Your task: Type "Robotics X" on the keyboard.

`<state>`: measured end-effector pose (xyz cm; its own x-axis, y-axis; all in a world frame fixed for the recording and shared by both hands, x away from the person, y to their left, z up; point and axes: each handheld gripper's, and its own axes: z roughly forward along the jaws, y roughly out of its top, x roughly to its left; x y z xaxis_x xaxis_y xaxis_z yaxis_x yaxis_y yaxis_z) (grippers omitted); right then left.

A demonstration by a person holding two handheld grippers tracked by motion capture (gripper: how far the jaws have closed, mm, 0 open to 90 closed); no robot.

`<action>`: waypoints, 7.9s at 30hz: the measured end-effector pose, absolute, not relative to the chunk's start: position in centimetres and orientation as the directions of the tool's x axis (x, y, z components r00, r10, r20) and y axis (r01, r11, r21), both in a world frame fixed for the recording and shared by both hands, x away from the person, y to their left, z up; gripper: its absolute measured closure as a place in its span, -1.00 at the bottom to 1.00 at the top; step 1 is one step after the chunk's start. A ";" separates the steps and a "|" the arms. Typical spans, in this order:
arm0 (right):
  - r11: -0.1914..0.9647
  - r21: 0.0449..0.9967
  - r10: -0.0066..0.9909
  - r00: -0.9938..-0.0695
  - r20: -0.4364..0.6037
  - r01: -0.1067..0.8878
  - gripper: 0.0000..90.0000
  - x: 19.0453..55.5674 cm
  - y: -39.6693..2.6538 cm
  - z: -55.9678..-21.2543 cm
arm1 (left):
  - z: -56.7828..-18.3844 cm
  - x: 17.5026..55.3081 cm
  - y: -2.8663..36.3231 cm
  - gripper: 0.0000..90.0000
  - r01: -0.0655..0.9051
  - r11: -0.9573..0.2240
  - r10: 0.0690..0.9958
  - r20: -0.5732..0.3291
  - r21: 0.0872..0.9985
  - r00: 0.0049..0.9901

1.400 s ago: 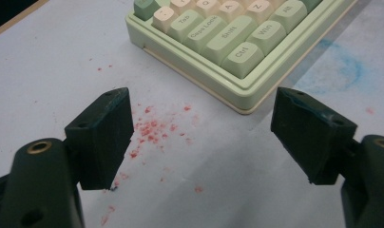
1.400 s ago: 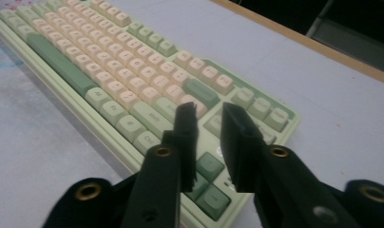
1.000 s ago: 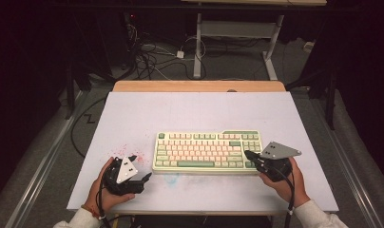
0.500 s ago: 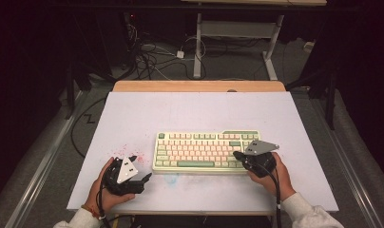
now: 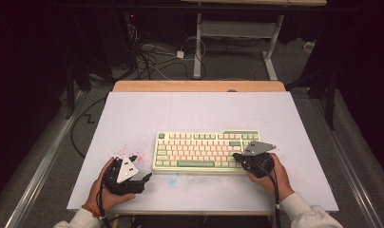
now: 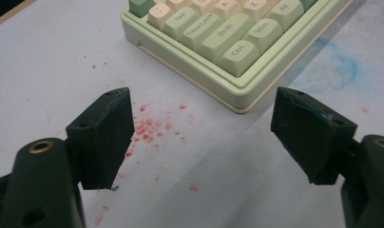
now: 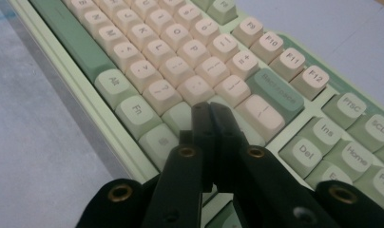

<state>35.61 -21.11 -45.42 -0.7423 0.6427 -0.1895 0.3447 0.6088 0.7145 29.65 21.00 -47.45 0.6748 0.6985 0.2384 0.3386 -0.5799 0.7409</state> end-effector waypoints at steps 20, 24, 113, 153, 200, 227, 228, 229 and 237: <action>0.606 0.722 0.651 -0.729 -0.210 0.334 1.00 35.4 -21.1 -45.8 | -44.4 30.9 19.1 -0.14 0.369 -0.531 0.719 0.175 0.763 0.673; 0.606 0.723 0.651 -0.728 -0.213 0.331 1.00 35.3 -21.1 -45.8 | -43.7 31.7 18.7 0.29 0.386 -0.533 0.710 0.150 0.753 0.688; 0.577 0.765 0.653 -0.724 -0.221 0.287 1.00 34.2 -21.7 -43.7 | -42.6 37.7 10.1 0.71 0.264 -0.652 0.573 0.234 0.710 0.786; 0.561 0.771 0.662 -0.722 -0.200 0.301 1.00 36.6 -20.6 -42.5 | -46.1 30.8 18.5 -0.62 0.282 -0.589 0.664 0.255 0.758 0.703; 0.567 0.778 0.621 -0.761 -0.188 0.270 1.00 38.0 -14.8 -43.1 | -46.9 30.6 18.7 -0.60 0.309 -0.614 0.651 0.245 0.726 0.719; 0.487 0.859 0.658 -0.713 -0.242 0.157 -0.33 33.7 -19.4 -40.5 | -46.3 30.5 19.0 -0.54 0.315 -0.593 0.673 0.241 0.741 0.700; 0.491 0.858 0.664 -0.704 -0.253 0.154 -0.36 33.6 -19.6 -40.5 | -46.2 30.5 19.0 -0.53 0.312 -0.589 0.674 0.239 0.746 0.699; 0.493 0.857 0.673 -0.691 -0.265 0.151 -0.36 33.4 -19.8 -40.6 | -46.2 30.4 19.1 -0.53 0.312 -0.584 0.675 0.235 0.749 0.699; 0.484 0.863 0.690 -0.670 -0.273 0.147 -0.51 32.0 -21.5 -40.9 | -45.8 30.3 19.1 -0.52 0.314 -0.580 0.677 0.230 0.752 0.699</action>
<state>32.04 -21.48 -40.94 -0.6704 0.6898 -0.2732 0.1468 0.4843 0.8625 30.35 19.11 -45.81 0.6990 0.6771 0.2300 0.3144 -0.5799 0.7516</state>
